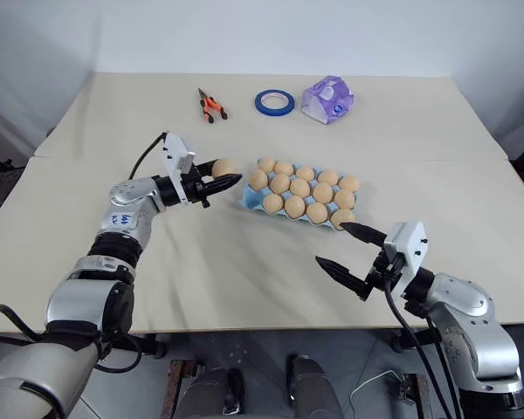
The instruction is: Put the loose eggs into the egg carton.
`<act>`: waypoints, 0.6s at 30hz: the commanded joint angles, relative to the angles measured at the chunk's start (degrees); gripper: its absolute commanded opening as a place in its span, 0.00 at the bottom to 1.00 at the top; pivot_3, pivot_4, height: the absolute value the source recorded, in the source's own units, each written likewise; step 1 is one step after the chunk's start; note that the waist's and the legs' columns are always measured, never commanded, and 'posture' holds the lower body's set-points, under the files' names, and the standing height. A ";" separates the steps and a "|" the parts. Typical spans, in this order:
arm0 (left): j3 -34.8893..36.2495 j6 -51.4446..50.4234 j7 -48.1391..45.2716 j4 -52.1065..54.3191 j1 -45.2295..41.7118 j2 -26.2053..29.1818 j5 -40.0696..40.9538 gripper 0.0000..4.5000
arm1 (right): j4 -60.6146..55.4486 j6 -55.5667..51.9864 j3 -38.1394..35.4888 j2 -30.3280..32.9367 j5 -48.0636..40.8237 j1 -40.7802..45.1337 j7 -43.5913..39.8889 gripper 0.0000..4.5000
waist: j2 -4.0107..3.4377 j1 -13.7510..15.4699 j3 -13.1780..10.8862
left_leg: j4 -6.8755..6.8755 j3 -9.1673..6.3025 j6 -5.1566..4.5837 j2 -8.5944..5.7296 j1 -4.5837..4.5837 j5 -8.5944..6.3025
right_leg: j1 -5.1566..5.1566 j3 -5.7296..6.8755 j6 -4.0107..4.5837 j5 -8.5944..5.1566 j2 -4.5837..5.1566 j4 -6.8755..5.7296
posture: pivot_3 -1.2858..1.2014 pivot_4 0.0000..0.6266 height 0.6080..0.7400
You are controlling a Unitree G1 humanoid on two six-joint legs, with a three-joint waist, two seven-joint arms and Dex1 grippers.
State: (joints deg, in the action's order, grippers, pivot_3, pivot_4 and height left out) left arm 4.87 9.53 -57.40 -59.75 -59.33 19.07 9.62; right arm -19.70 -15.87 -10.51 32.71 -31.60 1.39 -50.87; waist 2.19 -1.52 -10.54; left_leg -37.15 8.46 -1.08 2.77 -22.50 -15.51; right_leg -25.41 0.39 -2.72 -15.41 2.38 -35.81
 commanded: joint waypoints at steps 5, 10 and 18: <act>-1.90 1.29 -0.31 -4.74 -4.31 -2.33 -2.63 0.38 | -1.40 2.50 1.35 -1.50 0.88 0.11 1.30 1.00 | 0.00 -0.05 0.00 | -0.04 0.00 0.01 -0.01 0.04 0.01 | 0.00 0.01 0.00 0.00 -0.01 -0.07 | 0.52 0.24 1.00; -2.26 2.00 3.01 -7.53 -5.38 -3.21 -4.94 0.67 | -2.39 2.50 0.94 -1.69 1.16 -0.97 2.41 1.00 | 0.00 -0.02 0.00 | -0.03 -0.02 0.00 -0.01 0.03 0.01 | 0.00 -0.02 0.00 0.00 0.00 -0.07 | 0.52 0.24 1.00; -0.10 4.53 1.53 -6.74 -5.66 -3.75 -3.00 0.99 | -2.21 2.35 1.02 -1.15 1.06 -0.79 2.60 1.00 | 0.00 -0.01 0.00 | -0.04 -0.01 0.01 -0.01 0.03 0.01 | -0.01 0.00 0.00 0.00 0.00 -0.08 | 0.52 0.24 1.00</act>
State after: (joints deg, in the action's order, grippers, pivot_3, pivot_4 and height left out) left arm 3.56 12.26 -55.90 -68.17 -62.71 15.49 5.29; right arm -20.18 -14.62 -8.87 31.20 -30.22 0.28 -48.22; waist 2.19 -1.53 -10.54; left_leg -37.20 8.45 -1.07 2.77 -22.48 -15.50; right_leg -25.42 0.39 -2.72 -15.41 2.38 -35.89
